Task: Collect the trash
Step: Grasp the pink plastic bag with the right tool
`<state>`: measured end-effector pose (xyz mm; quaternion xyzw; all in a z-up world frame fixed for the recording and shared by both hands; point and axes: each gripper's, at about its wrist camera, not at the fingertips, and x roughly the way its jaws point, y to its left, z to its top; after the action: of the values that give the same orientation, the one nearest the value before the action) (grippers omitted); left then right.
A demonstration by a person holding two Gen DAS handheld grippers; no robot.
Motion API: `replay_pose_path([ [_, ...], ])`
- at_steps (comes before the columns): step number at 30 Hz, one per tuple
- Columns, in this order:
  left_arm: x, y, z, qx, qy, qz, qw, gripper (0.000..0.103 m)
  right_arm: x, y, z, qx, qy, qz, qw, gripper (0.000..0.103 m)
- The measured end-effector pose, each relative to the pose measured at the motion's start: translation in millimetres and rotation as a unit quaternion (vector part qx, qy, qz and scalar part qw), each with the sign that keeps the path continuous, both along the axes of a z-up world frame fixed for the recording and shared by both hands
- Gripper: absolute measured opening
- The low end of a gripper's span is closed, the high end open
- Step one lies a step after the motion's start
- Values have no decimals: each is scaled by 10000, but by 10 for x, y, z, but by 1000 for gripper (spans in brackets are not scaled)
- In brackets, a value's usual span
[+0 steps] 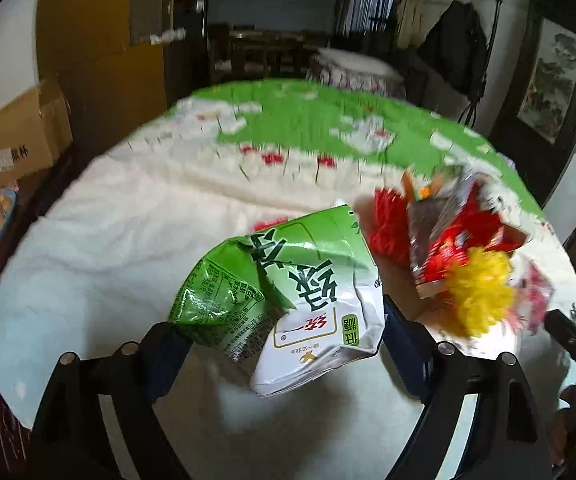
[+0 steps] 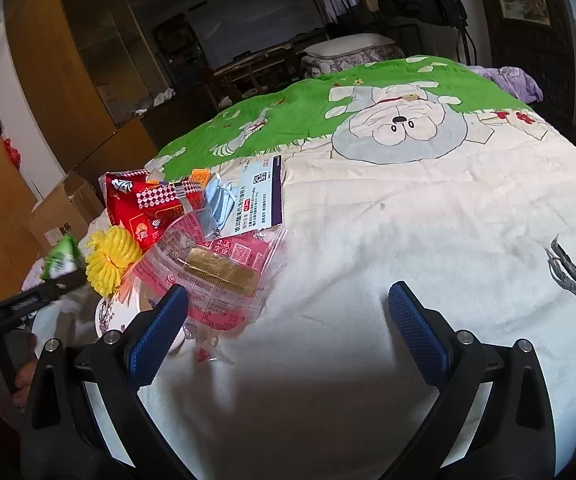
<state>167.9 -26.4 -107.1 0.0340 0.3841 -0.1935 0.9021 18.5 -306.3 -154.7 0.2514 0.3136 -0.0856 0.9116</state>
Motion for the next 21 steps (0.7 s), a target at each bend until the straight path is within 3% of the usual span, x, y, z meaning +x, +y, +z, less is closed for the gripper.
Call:
replay_pose_path([
  [5, -154, 202, 215, -40, -171, 82, 9998, 87, -9, 143, 78, -321, -146, 266, 9990, 96],
  [10, -271, 403, 240, -31, -123, 231, 9997, 87, 143, 330, 104, -558, 29, 730, 9958, 96],
  [15, -369, 617, 239, 49, -84, 406, 9991, 87, 279, 252, 22, -3, 181, 833, 9964, 96],
  [20, -497, 852, 302, 150, -144, 638, 9977, 87, 265, 95, -18, 596, -92, 620, 9962, 96],
  [21, -522, 899, 303, 145, -138, 674, 9975, 87, 261, 107, -8, 571, -123, 629, 9963, 89],
])
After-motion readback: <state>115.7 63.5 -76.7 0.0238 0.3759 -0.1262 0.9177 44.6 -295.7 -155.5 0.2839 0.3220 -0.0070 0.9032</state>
